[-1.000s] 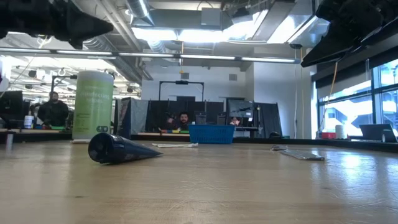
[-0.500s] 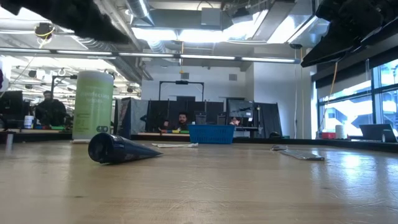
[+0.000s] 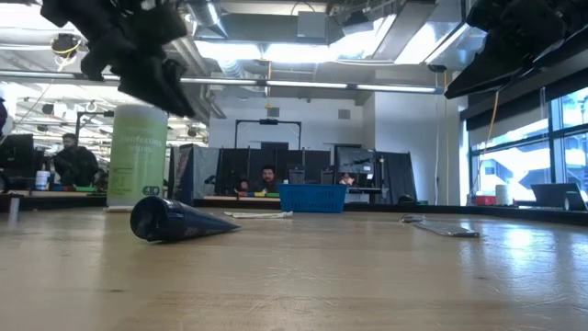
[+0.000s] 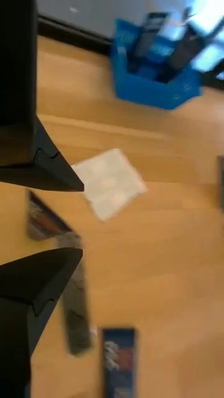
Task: Pick & Place Travel size toiletries
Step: Put the blue shaving cream bottle into the blue basket, then put the black hair comb into the red basket
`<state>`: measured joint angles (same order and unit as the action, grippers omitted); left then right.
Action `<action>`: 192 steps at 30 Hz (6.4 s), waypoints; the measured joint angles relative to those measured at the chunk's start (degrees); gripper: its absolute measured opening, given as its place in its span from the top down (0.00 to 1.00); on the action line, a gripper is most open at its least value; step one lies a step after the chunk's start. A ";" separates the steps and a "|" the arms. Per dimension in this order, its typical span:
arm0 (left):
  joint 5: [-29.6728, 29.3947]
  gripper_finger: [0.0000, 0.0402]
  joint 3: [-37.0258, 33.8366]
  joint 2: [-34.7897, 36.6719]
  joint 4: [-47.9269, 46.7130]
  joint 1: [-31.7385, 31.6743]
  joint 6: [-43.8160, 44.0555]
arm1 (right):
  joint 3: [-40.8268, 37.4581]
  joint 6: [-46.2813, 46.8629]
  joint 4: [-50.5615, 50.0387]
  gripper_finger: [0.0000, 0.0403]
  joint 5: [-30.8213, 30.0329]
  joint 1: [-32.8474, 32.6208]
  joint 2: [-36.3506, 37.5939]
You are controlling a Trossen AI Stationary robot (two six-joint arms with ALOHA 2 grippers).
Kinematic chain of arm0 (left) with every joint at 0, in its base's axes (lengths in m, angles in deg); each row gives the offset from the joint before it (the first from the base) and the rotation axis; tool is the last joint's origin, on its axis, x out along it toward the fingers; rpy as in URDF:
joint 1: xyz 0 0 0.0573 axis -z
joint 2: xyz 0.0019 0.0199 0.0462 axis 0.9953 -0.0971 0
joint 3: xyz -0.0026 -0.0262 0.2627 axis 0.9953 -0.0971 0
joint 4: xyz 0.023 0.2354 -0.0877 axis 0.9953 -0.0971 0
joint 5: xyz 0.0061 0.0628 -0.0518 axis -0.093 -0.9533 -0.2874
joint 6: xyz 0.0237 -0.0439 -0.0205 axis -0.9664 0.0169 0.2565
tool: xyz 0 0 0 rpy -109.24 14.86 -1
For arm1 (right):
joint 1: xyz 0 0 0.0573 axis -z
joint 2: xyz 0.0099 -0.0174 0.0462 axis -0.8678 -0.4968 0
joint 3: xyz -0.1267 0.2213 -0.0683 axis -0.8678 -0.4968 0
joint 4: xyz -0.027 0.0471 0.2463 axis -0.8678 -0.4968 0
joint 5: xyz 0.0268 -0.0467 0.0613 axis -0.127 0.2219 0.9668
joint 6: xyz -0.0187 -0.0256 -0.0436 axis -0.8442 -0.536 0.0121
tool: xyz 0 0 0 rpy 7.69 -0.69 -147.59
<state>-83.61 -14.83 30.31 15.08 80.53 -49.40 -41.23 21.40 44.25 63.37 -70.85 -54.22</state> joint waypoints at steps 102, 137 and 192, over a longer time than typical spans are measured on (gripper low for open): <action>2.70 0.99 37.77 -39.34 16.10 -22.23 9.76 | 0.02 -0.01 0.02 0.71 0.02 0.01 0.00; -0.18 1.00 40.55 -46.54 15.56 -25.98 15.58 | 0.02 0.00 0.02 0.70 0.02 -0.01 0.00; 7.27 0.73 43.48 -54.31 23.07 -28.09 13.66 | 0.02 -0.01 0.04 0.84 0.02 -0.01 0.02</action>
<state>-76.34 28.65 -24.00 38.15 52.44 -35.74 -41.20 21.39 44.29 63.39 -70.86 -54.19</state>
